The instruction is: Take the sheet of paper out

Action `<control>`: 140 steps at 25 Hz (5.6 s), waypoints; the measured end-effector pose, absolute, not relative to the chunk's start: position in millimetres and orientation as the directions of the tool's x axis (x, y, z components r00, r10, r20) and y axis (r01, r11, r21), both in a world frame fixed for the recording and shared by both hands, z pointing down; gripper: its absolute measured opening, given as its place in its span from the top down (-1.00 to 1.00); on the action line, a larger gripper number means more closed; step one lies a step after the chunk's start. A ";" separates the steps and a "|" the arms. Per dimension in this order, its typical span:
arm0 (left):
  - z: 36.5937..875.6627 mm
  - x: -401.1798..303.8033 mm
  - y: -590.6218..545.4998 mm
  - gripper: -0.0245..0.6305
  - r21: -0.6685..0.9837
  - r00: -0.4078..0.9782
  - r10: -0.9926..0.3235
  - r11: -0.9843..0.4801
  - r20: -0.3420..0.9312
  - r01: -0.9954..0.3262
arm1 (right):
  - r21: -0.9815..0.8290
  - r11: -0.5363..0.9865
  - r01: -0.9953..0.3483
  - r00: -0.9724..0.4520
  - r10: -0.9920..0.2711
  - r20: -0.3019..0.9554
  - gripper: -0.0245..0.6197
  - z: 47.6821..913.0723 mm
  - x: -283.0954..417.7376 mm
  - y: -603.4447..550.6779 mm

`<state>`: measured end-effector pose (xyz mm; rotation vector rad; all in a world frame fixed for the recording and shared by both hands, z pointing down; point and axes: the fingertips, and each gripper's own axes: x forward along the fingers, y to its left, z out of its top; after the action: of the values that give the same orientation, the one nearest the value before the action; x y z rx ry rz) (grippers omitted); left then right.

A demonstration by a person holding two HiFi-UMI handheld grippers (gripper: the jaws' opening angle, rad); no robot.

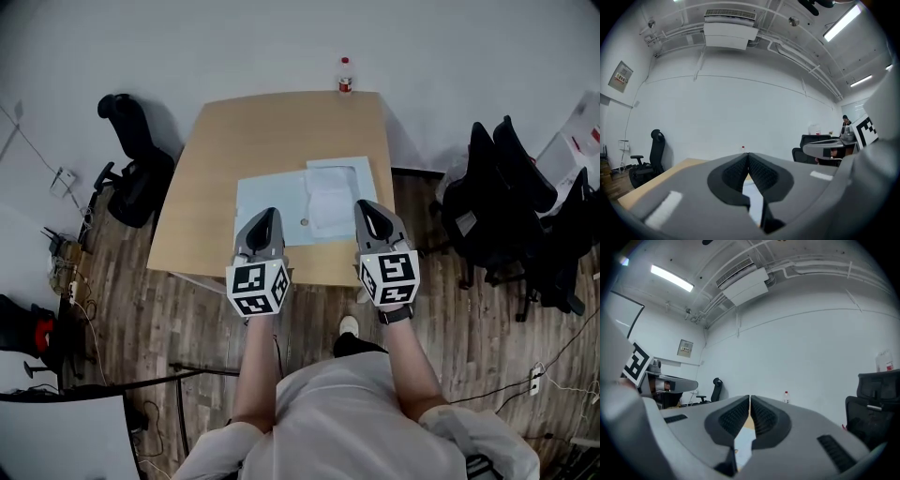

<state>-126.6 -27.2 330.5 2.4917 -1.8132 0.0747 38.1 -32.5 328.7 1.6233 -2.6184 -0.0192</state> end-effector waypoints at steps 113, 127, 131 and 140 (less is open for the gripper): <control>696.8 -85.6 -252.4 0.87 0.352 0.467 -0.510 -0.309 0.723 -0.883 | -0.327 0.500 -0.802 -0.590 -0.573 0.569 0.88 610.5 -10.6 -269.5; 675.6 -110.6 -243.9 0.87 0.319 0.431 -0.561 -0.291 0.707 -0.902 | -0.330 0.501 -0.800 -0.597 -0.614 0.517 0.88 585.3 -17.0 -260.6; 668.8 -116.5 -239.8 0.87 0.310 0.417 -0.580 -0.278 0.700 -0.909 | -0.322 0.508 -0.799 -0.598 -0.615 0.513 0.88 581.4 -15.4 -255.4; 643.0 -138.4 -237.3 0.87 0.277 0.365 -0.633 -0.237 0.683 -0.931 | -0.311 0.545 -0.779 -0.624 -0.621 0.474 0.88 557.6 -24.5 -255.7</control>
<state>-138.4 -237.3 643.0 1.9675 -1.3515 0.5780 -24.5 -255.7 557.6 1.1585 -2.4765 0.7240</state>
